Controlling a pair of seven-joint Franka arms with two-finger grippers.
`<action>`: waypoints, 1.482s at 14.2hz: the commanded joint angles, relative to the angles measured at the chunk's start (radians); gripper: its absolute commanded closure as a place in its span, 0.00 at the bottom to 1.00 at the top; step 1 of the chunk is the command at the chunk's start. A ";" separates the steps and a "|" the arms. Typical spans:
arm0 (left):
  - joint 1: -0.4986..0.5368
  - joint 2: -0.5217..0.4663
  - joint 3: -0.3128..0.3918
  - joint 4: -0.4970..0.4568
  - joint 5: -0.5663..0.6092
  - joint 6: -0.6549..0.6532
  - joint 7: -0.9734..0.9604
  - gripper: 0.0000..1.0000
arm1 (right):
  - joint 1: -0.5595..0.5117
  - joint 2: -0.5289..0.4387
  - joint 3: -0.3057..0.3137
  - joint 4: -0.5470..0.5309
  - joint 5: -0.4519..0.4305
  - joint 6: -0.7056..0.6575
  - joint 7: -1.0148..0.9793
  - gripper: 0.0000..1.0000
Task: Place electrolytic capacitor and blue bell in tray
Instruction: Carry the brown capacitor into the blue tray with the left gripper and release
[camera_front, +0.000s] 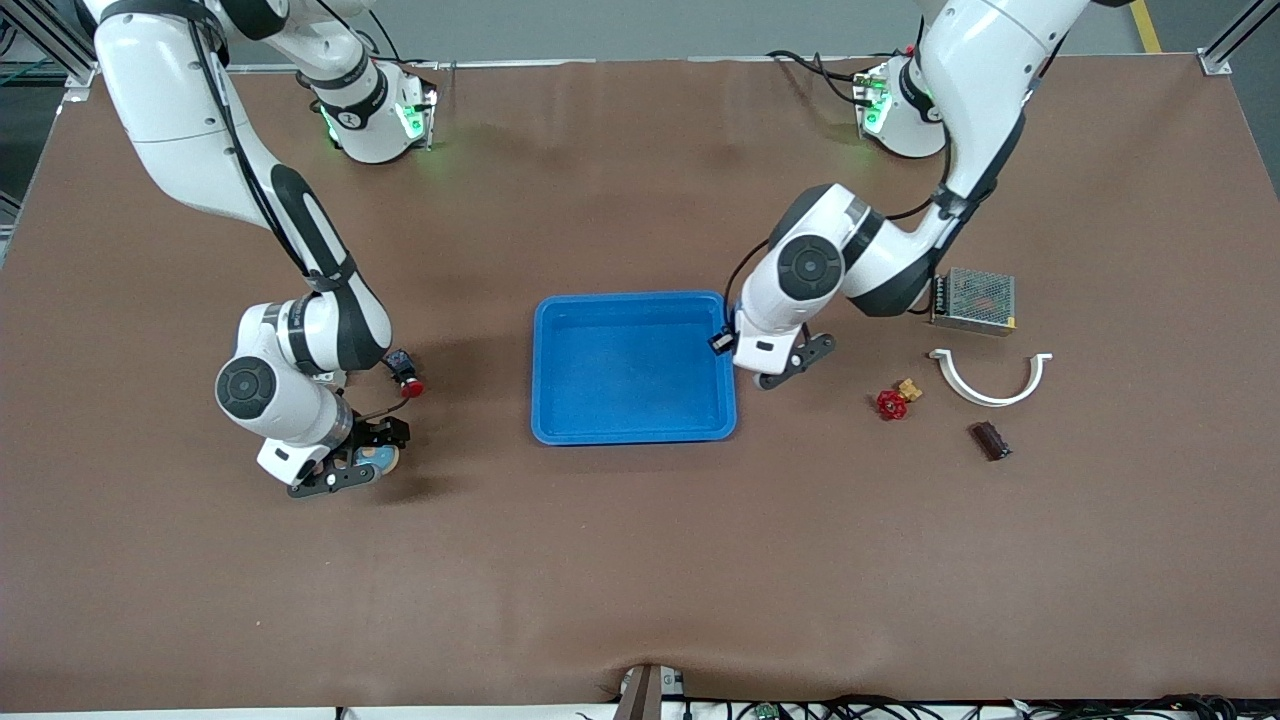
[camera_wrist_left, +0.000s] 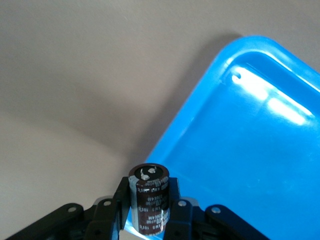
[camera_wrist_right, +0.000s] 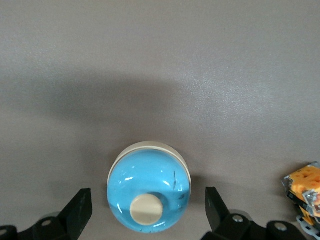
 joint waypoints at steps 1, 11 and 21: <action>-0.053 0.085 0.008 0.088 0.075 -0.018 -0.134 1.00 | -0.001 0.013 0.003 0.009 0.017 0.007 -0.016 0.00; -0.119 0.205 0.029 0.176 0.150 -0.016 -0.313 0.12 | 0.005 0.009 0.003 0.018 0.017 -0.005 -0.008 0.62; 0.096 0.093 0.029 0.252 0.166 -0.183 -0.181 0.00 | 0.306 -0.092 0.005 0.001 0.021 -0.152 0.620 0.65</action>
